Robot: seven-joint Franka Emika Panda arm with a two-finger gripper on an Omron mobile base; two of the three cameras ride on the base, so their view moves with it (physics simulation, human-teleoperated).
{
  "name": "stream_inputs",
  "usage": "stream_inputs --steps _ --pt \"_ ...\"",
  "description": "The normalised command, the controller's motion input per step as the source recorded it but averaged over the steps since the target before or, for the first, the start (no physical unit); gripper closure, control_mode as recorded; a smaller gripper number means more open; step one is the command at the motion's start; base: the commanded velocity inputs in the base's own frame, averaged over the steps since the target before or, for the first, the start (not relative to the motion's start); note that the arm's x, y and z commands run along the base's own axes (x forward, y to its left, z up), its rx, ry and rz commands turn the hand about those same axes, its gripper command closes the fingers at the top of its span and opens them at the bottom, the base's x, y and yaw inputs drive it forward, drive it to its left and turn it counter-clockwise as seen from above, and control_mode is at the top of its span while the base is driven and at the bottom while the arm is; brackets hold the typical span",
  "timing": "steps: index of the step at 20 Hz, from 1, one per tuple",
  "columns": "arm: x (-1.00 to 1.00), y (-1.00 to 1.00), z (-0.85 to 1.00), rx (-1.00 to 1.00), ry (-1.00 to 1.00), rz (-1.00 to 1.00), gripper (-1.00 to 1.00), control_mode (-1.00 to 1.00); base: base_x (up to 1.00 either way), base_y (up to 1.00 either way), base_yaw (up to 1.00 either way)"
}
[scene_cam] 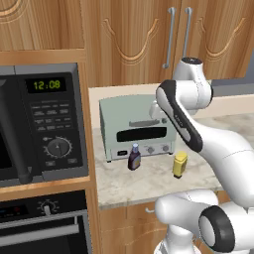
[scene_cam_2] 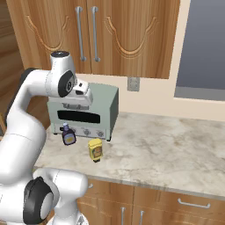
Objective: Pick the pan from the cabinet and place it on the stove. Then turn on the stove burner for the pan.
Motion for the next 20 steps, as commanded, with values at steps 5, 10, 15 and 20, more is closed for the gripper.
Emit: stream_inputs --steps 5,10,15,20 --pt "-0.31 -0.01 -0.08 0.0 -0.16 -0.03 -1.0 -1.0 0.0 0.0 0.0" --pt "-0.1 -0.12 0.09 0.0 -0.3 -0.09 -1.0 -1.0 0.0 0.0 0.0" --pt "0.08 -0.12 0.73 0.0 -0.35 -0.1 -1.0 -1.0 0.0 0.0 0.0" --pt "0.11 -0.19 0.78 0.0 -0.3 -0.12 -1.0 -1.0 0.0 0.0 0.0"
